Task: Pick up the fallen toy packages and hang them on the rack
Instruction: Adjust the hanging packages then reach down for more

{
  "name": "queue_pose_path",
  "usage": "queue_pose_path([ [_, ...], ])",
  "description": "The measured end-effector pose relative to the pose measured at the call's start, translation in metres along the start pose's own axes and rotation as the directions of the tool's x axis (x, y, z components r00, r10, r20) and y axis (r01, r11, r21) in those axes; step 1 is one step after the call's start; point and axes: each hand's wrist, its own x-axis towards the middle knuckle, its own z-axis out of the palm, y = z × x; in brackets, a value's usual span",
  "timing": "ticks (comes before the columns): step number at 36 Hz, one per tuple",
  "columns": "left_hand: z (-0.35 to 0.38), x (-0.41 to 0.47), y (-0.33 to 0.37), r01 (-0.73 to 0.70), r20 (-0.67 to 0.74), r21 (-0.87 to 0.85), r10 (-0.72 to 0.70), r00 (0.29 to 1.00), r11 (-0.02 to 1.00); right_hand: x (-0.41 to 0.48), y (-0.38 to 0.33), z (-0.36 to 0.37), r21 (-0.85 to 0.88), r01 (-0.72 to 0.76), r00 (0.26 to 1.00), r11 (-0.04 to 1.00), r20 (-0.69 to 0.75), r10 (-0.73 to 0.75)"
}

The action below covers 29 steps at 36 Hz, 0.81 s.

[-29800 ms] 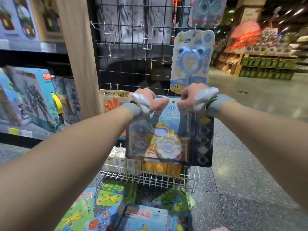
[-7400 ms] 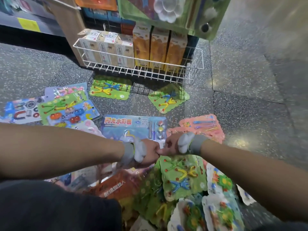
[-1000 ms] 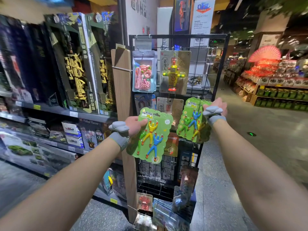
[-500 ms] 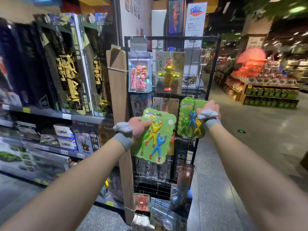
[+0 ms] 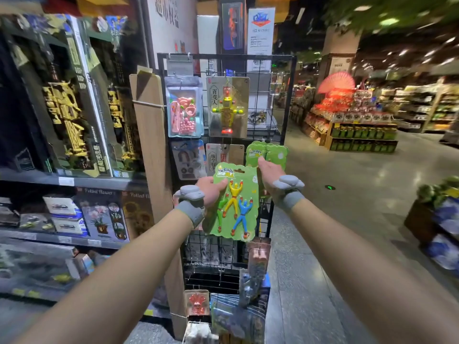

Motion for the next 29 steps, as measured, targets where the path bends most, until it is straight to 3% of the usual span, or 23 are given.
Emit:
queue_pose_path([
  [4,0.007,0.008,-0.001,-0.006,0.041,-0.044,0.008,0.999,0.999,-0.009,0.012,0.003,0.208,0.044,0.998,0.977,0.044,-0.055],
  [11,0.028,0.018,0.003,-0.041,0.042,-0.019,0.042,0.998,0.999,-0.006,0.018,-0.005,0.217,0.009,1.000,0.976,0.018,-0.013],
  [20,0.031,0.017,0.012,-0.216,0.004,0.112,0.217,0.976,0.970,0.006,0.020,-0.028,0.234,0.031,0.999,0.972,-0.019,-0.027],
  [26,0.024,0.030,0.007,-0.179,0.028,0.105,0.177,0.984,0.978,0.023,0.020,-0.041,0.271,0.042,0.996,0.962,-0.089,-0.019],
  [29,0.016,0.027,0.007,-0.148,-0.012,0.248,0.156,0.988,0.957,0.028,0.016,-0.050,0.237,0.050,0.991,0.970,-0.131,-0.019],
])
